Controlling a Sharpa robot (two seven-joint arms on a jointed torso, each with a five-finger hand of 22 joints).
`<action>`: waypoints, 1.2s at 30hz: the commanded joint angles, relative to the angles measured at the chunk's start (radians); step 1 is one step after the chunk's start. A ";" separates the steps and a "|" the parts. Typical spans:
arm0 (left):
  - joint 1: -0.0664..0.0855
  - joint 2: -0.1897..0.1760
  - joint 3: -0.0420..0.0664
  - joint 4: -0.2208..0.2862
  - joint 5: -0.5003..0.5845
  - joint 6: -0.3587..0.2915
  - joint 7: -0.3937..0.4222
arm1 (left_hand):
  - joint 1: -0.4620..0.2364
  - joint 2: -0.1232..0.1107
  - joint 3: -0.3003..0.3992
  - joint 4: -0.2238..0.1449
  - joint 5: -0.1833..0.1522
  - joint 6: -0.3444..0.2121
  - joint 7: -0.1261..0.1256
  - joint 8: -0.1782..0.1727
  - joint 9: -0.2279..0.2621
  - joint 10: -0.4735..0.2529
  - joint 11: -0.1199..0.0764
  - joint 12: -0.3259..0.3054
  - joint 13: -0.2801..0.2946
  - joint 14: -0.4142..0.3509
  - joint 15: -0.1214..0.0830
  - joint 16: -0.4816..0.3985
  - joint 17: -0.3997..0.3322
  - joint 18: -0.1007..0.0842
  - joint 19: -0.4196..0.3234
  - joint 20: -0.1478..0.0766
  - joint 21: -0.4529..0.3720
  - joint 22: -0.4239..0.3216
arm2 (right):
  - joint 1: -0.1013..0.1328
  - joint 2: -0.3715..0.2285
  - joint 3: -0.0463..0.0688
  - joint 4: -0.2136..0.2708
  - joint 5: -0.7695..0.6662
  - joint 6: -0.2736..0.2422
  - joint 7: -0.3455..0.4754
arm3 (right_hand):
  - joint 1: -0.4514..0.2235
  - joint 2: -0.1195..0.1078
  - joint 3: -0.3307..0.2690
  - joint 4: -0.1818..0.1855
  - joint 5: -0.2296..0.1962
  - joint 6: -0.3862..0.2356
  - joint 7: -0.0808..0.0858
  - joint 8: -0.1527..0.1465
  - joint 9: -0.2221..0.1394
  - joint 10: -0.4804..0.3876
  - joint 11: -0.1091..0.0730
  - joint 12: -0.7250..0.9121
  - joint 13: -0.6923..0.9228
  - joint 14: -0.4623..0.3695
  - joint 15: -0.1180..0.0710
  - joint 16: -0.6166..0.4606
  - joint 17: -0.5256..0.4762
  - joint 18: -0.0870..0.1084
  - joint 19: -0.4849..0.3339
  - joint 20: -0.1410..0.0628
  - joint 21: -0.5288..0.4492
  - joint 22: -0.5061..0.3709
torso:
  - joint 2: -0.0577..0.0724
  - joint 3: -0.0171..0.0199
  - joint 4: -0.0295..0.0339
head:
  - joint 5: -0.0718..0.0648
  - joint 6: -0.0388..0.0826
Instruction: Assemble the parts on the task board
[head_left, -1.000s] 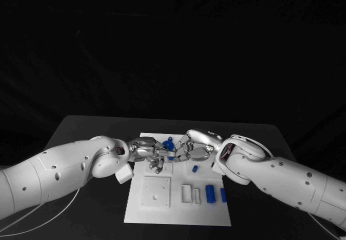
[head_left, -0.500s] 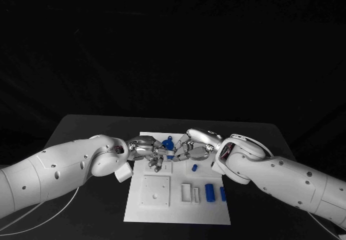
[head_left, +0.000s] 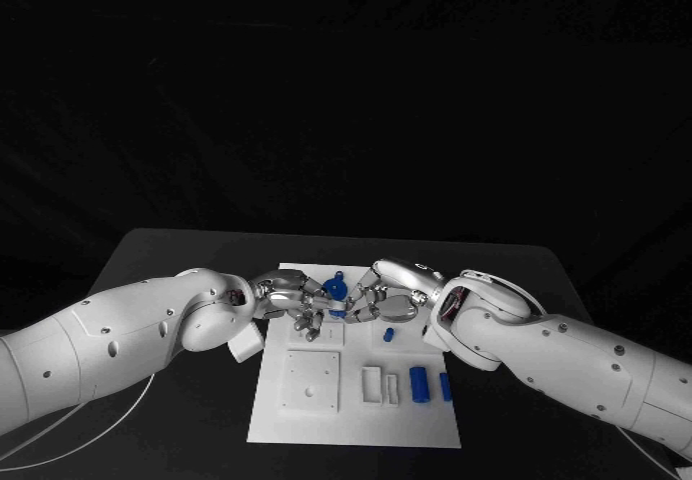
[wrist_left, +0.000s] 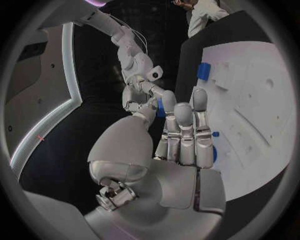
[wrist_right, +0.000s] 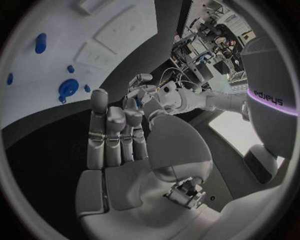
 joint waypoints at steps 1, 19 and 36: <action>0.001 0.004 0.001 -0.002 -0.009 -0.042 -0.016 | 0.045 0.036 0.029 -0.019 0.007 -0.006 -0.015 0.003 0.000 -0.006 -0.001 0.006 0.001 -0.005 -0.003 0.005 -0.002 -0.012 -0.002 -0.001 0.001 0.019 | -0.002 0.005 -0.001 0.014 -0.006 0.017 0.028 | -0.007 0.002 -0.006 0.004 0.005 0.005 0.003 -0.001 -0.002 0.001 -0.003 -0.003 0.001 0.003 -0.003 0.003 0.001 -0.012 0.006 0.001 -0.003 0.002 | 0.000 -0.0002 0.0000 | 0.000 -0.001; 0.001 0.002 0.001 0.005 -0.040 -0.100 -0.067 | 0.051 0.029 0.028 -0.021 0.007 0.007 -0.017 -0.007 -0.019 0.004 -0.005 0.009 0.001 0.001 -0.006 0.012 -0.002 -0.013 0.003 -0.004 0.006 0.020 | -0.003 -0.002 -0.001 -0.007 -0.004 -0.093 -0.031 | -0.007 -0.034 -0.093 0.061 0.017 -0.158 0.059 -0.001 -0.012 -0.095 0.036 -0.155 -0.171 -0.092 0.029 -0.157 -0.134 -0.004 0.003 0.033 -0.147 -0.045 | 0.000 0.0001 0.0004 | 0.003 0.003; 0.001 -0.001 -0.007 0.080 -0.340 -0.556 -0.424 | 0.045 -0.009 -0.004 -0.019 0.007 0.114 -0.044 0.009 -0.217 0.093 -0.030 -0.016 -0.015 0.080 -0.031 -0.004 0.003 -0.014 0.056 -0.027 0.026 0.015 | -0.002 -0.023 0.016 -0.079 0.022 -0.142 -0.080 | 0.004 -0.051 -0.079 0.067 0.048 -0.161 0.060 -0.001 -0.013 -0.099 0.034 -0.140 -0.202 -0.095 0.028 -0.144 -0.163 -0.004 0.023 0.032 -0.184 -0.026 | -0.005 0.0033 0.0008 | 0.012 -0.006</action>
